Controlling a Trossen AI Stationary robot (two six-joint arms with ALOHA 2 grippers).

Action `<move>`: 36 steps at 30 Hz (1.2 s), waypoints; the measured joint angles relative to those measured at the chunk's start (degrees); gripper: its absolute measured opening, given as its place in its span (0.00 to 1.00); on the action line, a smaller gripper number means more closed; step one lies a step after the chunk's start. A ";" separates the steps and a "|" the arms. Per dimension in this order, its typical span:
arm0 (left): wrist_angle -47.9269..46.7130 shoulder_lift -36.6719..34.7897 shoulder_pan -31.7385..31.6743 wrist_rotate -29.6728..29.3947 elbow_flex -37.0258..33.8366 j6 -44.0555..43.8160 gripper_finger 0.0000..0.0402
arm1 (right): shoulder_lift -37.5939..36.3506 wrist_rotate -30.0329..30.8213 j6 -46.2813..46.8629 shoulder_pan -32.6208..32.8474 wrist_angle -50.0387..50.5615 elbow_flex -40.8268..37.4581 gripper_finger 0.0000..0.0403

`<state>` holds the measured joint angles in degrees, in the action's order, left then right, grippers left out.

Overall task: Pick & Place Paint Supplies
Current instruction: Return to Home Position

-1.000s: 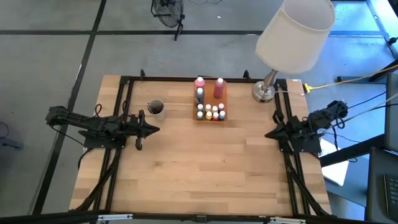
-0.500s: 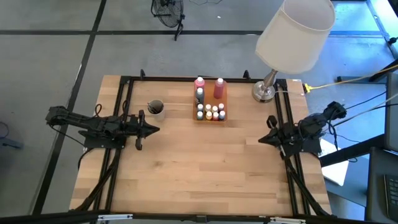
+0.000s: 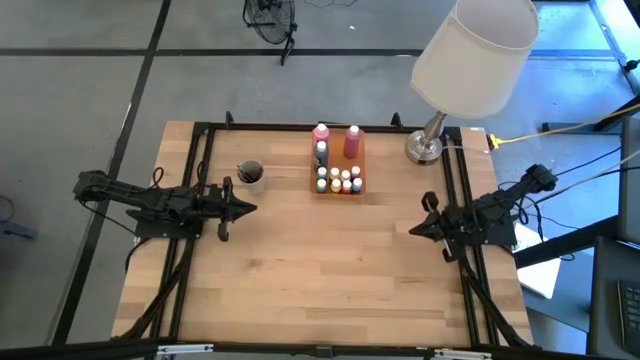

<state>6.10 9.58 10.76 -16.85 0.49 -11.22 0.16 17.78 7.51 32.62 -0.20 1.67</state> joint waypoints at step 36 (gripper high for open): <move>-0.04 0.00 0.00 -0.01 0.00 0.00 0.01 | 3.86 -18.35 -2.41 -20.77 2.34 -0.09 0.00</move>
<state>6.07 9.58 10.76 -16.86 0.49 -11.22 4.03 -0.57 5.10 11.86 2.14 1.58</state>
